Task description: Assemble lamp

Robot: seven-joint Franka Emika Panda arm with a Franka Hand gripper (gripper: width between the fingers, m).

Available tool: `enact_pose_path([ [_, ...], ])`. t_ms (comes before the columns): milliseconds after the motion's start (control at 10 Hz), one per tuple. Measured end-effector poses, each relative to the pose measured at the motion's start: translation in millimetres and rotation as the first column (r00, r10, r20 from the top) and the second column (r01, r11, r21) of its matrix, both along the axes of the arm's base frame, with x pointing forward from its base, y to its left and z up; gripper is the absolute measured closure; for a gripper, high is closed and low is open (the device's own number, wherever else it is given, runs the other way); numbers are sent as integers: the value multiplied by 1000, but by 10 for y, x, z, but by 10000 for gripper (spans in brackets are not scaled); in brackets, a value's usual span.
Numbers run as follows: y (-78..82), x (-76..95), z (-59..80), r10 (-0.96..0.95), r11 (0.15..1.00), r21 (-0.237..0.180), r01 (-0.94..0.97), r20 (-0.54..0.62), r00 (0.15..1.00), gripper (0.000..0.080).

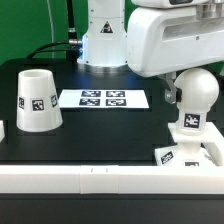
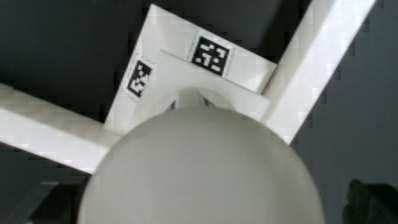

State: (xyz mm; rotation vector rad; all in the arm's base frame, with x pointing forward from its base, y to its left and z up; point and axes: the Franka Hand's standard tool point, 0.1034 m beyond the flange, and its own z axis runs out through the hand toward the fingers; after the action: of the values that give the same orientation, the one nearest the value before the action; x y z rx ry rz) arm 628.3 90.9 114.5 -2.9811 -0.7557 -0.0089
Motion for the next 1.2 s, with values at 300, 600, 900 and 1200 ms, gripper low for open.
enact_pose_path([
  [300,-31,-3,-23,244,970,-10,-244,13,970,101],
  [600,-45,22,-18,467,884,-45,-465,25,884,101],
  [900,-39,44,-1,712,699,-88,-709,7,702,101],
  [1200,-32,44,1,847,527,-102,-844,-17,531,101],
])
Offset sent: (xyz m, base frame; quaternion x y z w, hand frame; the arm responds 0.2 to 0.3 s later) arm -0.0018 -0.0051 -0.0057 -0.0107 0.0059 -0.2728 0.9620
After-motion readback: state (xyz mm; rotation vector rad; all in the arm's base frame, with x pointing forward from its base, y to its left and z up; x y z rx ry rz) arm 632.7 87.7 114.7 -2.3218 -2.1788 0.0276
